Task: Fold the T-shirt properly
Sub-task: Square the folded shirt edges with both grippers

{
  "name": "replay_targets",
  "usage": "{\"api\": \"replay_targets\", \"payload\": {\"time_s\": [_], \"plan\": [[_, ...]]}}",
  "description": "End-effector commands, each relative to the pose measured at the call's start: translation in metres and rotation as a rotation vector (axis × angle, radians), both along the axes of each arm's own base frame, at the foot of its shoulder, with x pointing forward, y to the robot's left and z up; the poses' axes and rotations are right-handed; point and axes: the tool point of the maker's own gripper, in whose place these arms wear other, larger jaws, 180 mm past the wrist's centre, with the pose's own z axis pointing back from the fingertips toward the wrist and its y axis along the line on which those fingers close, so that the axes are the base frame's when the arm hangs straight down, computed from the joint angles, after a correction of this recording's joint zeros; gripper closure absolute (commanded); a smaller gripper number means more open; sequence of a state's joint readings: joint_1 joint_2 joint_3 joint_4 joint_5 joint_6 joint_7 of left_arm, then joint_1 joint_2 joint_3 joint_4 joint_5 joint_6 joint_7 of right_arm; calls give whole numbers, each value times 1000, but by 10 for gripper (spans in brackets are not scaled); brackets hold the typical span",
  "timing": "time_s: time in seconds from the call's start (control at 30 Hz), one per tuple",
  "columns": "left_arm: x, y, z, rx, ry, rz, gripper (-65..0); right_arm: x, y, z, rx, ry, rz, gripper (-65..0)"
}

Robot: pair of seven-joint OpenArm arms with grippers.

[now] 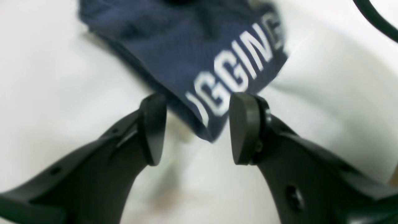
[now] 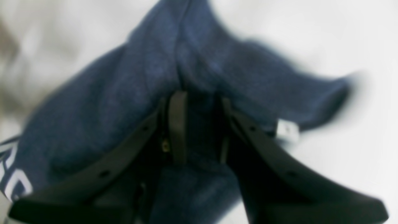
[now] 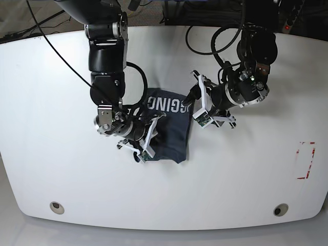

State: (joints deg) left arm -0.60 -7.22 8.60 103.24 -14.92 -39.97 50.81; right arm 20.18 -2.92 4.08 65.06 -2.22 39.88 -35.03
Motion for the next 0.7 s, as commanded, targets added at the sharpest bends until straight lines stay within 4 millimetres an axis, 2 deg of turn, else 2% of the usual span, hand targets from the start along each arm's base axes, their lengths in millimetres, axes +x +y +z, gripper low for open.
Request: {"api": "replay_targets", "payload": {"time_s": [0.0, 0.2, 0.37, 0.43, 0.6, 0.67], "plan": [[5, -6, 14, -38, -41, -11, -303, 13, 5, 6, 47, -22, -4, -130], [5, 14, 10, 13, -43, -6, -301, 12, 5, 5, 51, -18, -6, -130], [6, 15, 10, 19, -45, -7, -301, 21, -6, 43, -19, -105, -8, -130], [7, 12, 11, 15, -49, -11, -303, 24, -11, 59, -46, -141, -11, -130], [18, -19, 28, -32, -90, -41, -303, 27, -23, 90, -105, -216, -27, -130], [20, -25, 18, 12, -79, -61, -303, 28, -34, 94, -126, -219, -48, -130]]}}
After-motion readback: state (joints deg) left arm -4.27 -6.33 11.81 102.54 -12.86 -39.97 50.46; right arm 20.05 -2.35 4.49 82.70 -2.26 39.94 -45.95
